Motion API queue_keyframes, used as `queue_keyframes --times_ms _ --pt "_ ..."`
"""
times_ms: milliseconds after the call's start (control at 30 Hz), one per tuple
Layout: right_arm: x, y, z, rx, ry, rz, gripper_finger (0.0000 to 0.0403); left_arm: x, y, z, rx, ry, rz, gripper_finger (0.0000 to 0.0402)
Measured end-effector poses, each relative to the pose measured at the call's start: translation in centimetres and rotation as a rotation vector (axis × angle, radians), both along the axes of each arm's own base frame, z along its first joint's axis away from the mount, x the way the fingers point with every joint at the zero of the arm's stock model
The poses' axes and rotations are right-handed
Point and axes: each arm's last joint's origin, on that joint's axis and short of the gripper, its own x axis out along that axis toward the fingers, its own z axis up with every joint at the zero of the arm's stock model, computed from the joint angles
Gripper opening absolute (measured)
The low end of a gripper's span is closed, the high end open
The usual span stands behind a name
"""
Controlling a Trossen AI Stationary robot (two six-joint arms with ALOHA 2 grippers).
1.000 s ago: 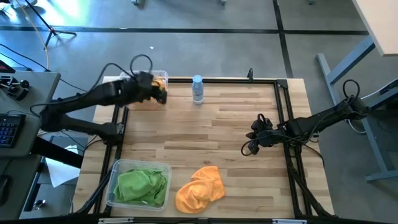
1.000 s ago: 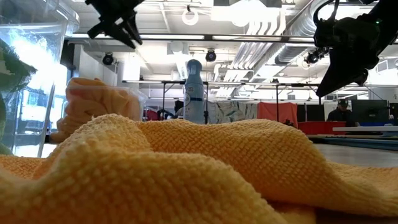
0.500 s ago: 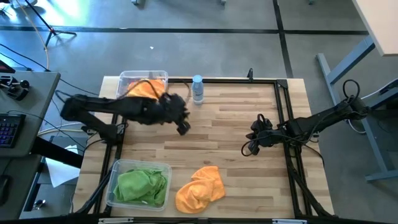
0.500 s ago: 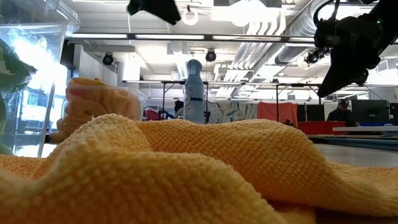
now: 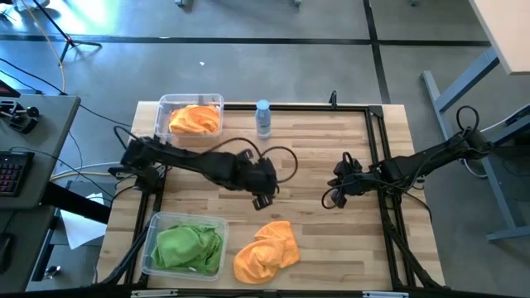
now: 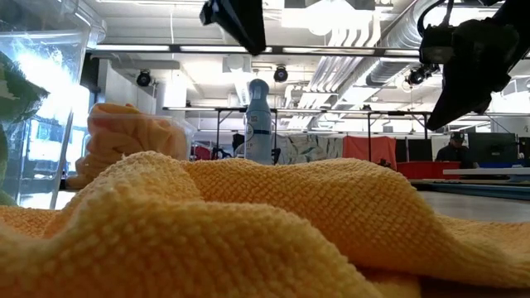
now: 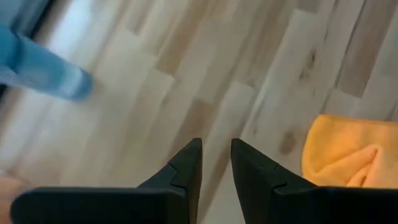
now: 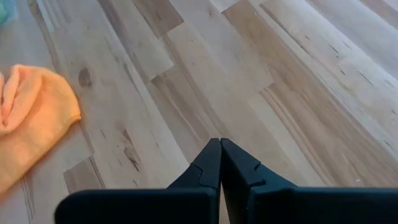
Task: Sort microfiber towel by color & place in baskets
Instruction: Put the yellow microfiber towel into the top transparent bin
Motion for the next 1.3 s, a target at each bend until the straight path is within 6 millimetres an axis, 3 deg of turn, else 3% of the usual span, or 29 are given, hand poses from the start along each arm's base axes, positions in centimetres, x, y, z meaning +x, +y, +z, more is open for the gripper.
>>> queue_keyframes --times_ms 167,467,1000,1300 --pt "0.0 0.0 0.0 -0.006 0.006 0.019 0.0000 1.2 -0.7 -2.8 -0.112 0.093 -0.010 0.0097" --pt "-0.4 0.0 -0.3 0.016 0.064 0.044 0.0000 3.1 -2.5 -6.7 -0.110 0.149 -0.050 0.0162" --pt "-0.5 0.0 -0.4 0.003 0.088 0.070 0.0000 1.7 -11.2 -6.8 -0.118 0.054 -0.296 0.0168" --pt "-0.5 0.0 -0.3 0.010 0.078 0.063 0.0000 2.1 -14.0 -8.7 -0.028 0.045 -0.506 0.0168"
